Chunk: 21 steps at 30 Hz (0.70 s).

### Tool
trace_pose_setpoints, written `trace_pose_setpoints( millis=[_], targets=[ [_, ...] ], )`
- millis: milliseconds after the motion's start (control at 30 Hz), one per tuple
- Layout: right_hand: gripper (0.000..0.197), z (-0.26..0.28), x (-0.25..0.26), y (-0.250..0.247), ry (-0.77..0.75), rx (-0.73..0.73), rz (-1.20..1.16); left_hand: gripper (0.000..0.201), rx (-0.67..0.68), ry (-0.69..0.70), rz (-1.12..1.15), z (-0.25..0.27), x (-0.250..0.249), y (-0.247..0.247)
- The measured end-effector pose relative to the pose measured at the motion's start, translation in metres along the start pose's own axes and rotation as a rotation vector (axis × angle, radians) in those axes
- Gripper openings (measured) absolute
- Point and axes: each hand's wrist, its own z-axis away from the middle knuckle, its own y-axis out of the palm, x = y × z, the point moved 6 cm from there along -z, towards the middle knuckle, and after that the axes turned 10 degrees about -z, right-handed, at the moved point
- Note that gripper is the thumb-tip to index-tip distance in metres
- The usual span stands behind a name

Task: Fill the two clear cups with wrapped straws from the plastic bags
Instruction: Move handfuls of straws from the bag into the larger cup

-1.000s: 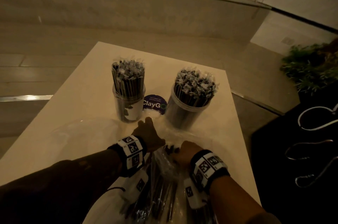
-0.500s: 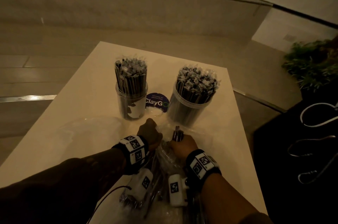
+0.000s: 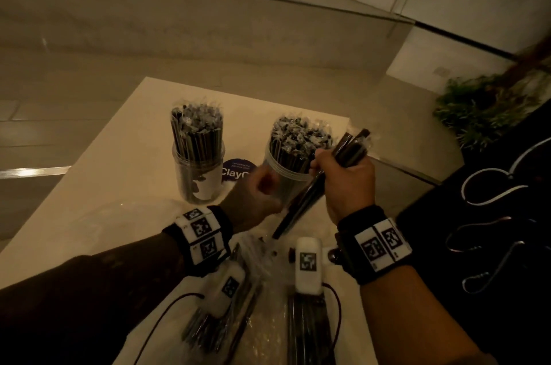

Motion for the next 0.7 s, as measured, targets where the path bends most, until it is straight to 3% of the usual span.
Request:
trace_pose_setpoints(
  millis=[67,133,267,333,433,467,567,700],
  targets=[
    [0.005,0.007,-0.005,0.008,0.033,0.009,-0.017,0.056,0.261,0.069,0.083,0.001,-0.028,0.020],
    [0.007,0.011,-0.010,0.014,0.033,0.034,0.037,0.047,0.369,0.127,0.082,0.005,-0.048,0.033],
    [0.022,0.014,0.011,0.015,-0.021,0.124,0.116,0.010,0.322,0.114,-0.086,0.001,-0.054,0.034],
    [0.039,0.006,0.040,0.003,-0.153,0.090,0.178,0.019,0.316,0.069,-0.152,-0.001,-0.045,0.033],
    [0.038,0.002,0.083,-0.005,-0.467,0.120,0.440,0.032,0.322,0.038,-0.232,-0.002,-0.038,0.036],
    [0.037,0.000,0.081,0.000,-0.466,0.217,0.547,0.034,0.317,0.044,-0.255,-0.002,-0.038,0.036],
    [0.045,0.009,0.051,0.013,-0.281,0.488,0.736,0.035,0.306,0.045,-0.283,-0.008,-0.037,0.040],
    [0.034,0.012,0.056,0.015,-0.377,0.395,0.571,0.014,0.289,0.045,-0.236,-0.010,-0.041,0.042]
  ],
)
